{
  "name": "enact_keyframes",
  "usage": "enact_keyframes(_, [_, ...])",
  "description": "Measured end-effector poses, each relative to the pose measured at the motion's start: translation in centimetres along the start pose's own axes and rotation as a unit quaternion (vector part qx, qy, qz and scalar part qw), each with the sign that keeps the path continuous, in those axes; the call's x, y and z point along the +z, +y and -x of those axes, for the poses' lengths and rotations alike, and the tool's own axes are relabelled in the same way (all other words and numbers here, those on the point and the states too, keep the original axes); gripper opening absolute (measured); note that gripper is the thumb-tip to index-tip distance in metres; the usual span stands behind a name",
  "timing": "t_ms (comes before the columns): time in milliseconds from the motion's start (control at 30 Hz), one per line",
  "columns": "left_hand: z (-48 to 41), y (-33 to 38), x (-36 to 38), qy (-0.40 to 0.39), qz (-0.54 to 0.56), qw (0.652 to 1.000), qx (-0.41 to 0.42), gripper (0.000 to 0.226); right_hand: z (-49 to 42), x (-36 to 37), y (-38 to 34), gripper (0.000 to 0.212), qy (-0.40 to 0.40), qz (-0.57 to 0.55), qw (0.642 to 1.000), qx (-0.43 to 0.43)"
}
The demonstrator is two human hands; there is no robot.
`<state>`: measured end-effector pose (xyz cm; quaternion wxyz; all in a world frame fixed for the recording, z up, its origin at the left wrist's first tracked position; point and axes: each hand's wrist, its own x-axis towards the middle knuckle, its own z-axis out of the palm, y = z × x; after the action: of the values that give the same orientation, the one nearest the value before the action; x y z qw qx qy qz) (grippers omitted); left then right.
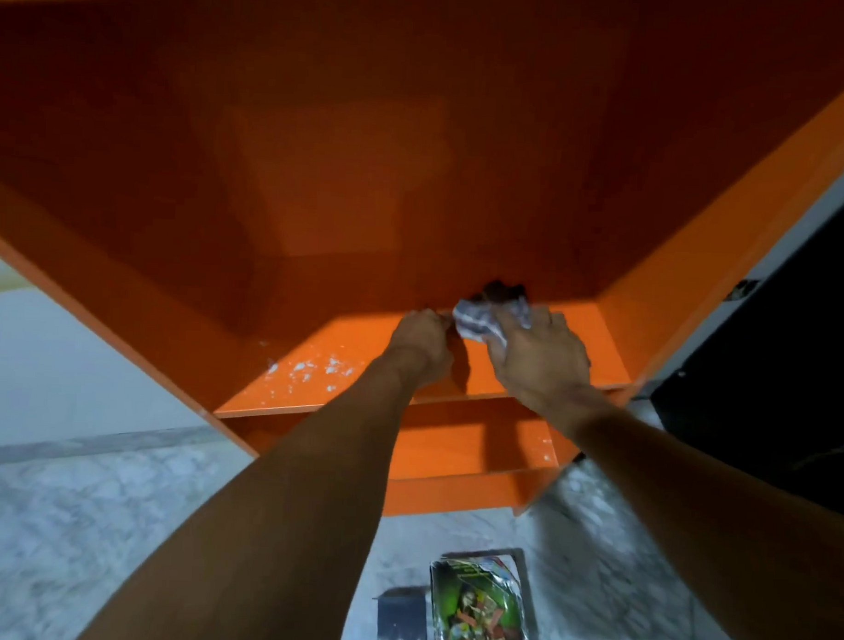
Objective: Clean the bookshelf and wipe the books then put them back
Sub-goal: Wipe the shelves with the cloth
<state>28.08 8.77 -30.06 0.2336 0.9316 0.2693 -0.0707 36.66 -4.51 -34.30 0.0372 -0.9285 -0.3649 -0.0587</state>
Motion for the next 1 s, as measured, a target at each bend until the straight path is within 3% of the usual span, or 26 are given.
enact_keyframes(100, [1.3,-2.9,-1.1,0.042,0.043,0.998,0.007,0.038,4.5,-0.9,-2.2,0.047,0.011,-0.034,0.997,-0.072])
enact_keyframes(200, [2.3,-5.9,-2.6,0.05,-0.003,0.999,0.009,0.043,6.9,-2.4,-3.4,0.045,-0.056,-0.08,0.99,-0.099])
enact_keyframes(333, [2.3,-8.5,-3.7,0.015,-0.091,0.996,-0.01,0.027,4.7,-3.4,-5.1,0.044,0.085,-0.06,0.988,-0.11])
enact_keyframes(433, [1.9,-9.5,-3.5,-0.003,-0.145,0.989,0.009,0.028,0.3,-3.8,-5.7,0.044,0.088,0.02,0.994,-0.053])
enact_keyframes(567, [1.0,-10.9,-2.8,-0.002,-0.187,0.982,0.028,0.04,-3.5,-1.7,-5.1,0.048,-0.059,0.017,0.994,0.093])
enact_keyframes(633, [0.9,-10.9,-2.3,-0.021,-0.22,0.975,0.033,0.05,-4.4,-0.4,-5.9,0.048,-0.027,-0.004,0.993,0.114])
enact_keyframes(700, [0.8,-11.1,-2.3,-0.018,-0.244,0.969,0.045,0.052,-5.1,0.1,-7.3,0.049,0.018,-0.004,0.996,0.092])
enact_keyframes(833, [1.3,-11.9,-4.0,-0.016,-0.187,0.98,0.062,0.048,-4.9,0.4,-10.7,0.048,-0.006,0.015,0.998,0.053])
enact_keyframes(1000, [1.9,-13.2,-6.6,-0.014,-0.18,0.983,0.008,0.031,-1.8,0.7,-14.5,0.043,-0.002,-0.006,1.0,-0.011])
